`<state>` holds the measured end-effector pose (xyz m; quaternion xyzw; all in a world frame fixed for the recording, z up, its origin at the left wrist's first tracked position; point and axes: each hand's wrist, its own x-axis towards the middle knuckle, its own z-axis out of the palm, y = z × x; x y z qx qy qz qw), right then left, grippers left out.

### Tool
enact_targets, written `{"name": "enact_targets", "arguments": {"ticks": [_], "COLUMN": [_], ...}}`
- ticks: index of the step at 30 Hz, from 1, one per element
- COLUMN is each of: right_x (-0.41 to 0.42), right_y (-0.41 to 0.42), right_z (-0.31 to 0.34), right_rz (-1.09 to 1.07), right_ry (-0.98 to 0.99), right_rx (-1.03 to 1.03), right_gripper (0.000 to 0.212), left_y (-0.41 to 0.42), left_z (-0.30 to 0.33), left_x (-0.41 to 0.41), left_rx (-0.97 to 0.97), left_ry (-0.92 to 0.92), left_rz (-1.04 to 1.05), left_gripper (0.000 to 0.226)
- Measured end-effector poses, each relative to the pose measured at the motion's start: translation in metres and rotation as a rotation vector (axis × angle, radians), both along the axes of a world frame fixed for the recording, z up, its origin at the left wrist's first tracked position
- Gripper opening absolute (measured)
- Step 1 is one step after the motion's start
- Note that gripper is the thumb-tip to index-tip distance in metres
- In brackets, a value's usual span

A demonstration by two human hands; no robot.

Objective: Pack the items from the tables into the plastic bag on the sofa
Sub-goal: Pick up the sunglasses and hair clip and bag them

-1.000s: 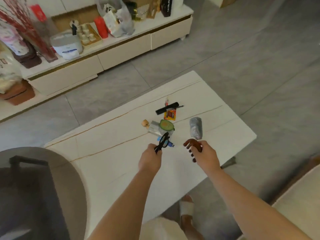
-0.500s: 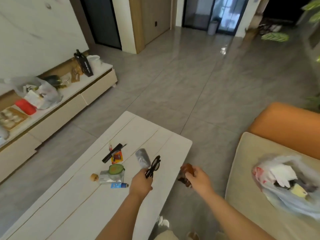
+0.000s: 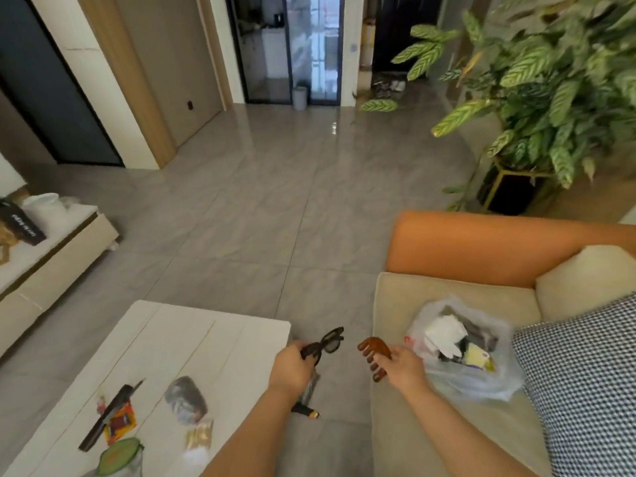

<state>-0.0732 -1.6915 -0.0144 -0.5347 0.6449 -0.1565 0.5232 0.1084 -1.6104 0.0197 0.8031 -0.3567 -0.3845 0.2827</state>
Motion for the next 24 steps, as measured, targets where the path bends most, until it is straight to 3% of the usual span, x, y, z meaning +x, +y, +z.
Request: {"name": "enact_targets", "arguments": {"ticks": [3,7,14,20,24], "right_x": [-0.038,-0.08,-0.128,-0.153,-0.157], "right_y": [-0.016,-0.031,-0.052,-0.082,-0.106], "right_z": [0.006,0.009,-0.002,-0.03,-0.048], "right_rz": [-0.151,-0.3,-0.637,-0.695,-0.659], "right_ry": [0.022,0.043,-0.04,0.107,0.252], "right_rx": [0.002,0.026,0.037,0.143,0.205], "right_gripper": [0.013,0.024,0.005,0.007,0.014], "left_y": [-0.037,-0.078,-0.153,-0.217,-0.263], "left_z": [0.0,-0.005,-0.019,-0.037,-0.069], "left_x": [-0.033,-0.07,-0.128,-0.164,-0.184], "left_rx": [0.012,0.033,0.083,0.135,0.161], "left_ry": [0.017,0.087,0.151,0.133,0.095], "left_rz": [-0.14,-0.228,-0.427,-0.58,-0.637], "left_gripper": [0.028,0.027,0.019,0.009,0.021]}}
